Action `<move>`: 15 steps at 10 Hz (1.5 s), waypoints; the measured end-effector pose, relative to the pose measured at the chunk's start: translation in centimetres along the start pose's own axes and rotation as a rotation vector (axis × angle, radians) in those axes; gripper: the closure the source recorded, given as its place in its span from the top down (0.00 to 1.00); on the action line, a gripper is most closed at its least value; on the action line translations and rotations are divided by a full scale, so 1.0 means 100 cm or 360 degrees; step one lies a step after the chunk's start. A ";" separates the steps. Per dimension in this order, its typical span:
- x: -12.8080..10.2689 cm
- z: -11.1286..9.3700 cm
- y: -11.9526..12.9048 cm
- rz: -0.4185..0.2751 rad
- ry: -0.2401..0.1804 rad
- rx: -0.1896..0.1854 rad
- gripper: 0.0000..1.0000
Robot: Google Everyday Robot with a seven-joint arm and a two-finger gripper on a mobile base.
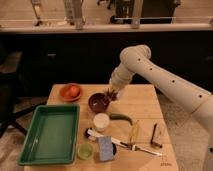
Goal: Place grapes in tray
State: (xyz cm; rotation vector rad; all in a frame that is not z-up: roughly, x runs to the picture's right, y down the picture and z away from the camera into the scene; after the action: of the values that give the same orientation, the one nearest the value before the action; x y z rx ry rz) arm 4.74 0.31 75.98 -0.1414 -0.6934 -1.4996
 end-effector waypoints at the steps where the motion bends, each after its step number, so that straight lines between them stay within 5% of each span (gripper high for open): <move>1: 0.000 0.000 0.000 0.0001 0.0000 0.0000 0.00; 4: 0.000 0.000 0.000 0.0000 0.0000 0.0005 0.00; 6: -0.004 -0.001 -0.011 -0.0098 -0.0004 0.0027 0.00; 12: -0.015 0.021 -0.143 -0.0585 -0.0070 0.0102 0.00; 15: -0.036 0.038 -0.206 -0.0859 -0.0170 0.0153 0.00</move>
State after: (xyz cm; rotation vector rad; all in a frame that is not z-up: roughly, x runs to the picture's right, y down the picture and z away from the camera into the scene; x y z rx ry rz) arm -15.62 3.20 70.53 0.0459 -0.9372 -1.9774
